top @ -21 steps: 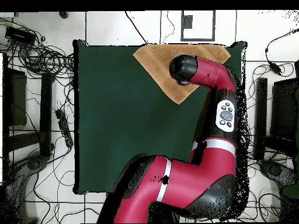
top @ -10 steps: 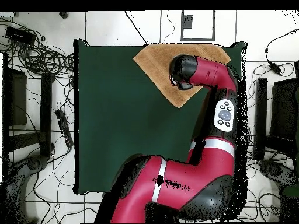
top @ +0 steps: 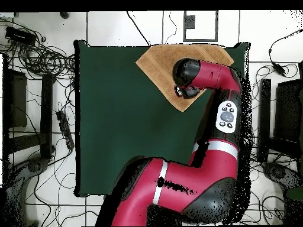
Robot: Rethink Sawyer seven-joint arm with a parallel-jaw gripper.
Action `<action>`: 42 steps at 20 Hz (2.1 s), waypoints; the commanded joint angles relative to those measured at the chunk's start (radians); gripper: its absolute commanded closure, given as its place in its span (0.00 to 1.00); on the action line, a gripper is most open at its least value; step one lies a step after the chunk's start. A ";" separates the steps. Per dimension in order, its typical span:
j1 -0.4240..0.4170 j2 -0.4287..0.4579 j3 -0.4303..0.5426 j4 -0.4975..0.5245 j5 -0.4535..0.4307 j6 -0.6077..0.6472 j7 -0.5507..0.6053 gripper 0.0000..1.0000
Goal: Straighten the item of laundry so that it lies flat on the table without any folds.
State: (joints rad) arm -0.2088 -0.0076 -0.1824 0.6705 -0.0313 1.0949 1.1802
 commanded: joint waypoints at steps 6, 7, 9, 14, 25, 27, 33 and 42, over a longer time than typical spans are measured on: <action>0.007 0.109 0.038 0.160 -0.109 0.129 -0.088 1.00; 0.008 0.114 0.039 0.153 -0.107 0.131 -0.085 1.00; 0.008 0.119 0.042 0.149 -0.104 0.128 -0.079 1.00; 0.006 0.120 0.053 0.176 -0.100 0.119 -0.086 1.00; 0.007 0.076 0.042 0.337 -0.133 0.041 -0.102 1.00; 0.001 0.070 0.047 0.359 -0.144 0.023 -0.117 1.00; -0.006 0.049 0.062 0.416 -0.164 -0.004 -0.109 1.00; -0.016 0.000 0.089 0.503 -0.182 -0.026 -0.108 1.00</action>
State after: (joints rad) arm -0.2185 -0.0994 -0.1821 0.8856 -0.1209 1.0525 1.1802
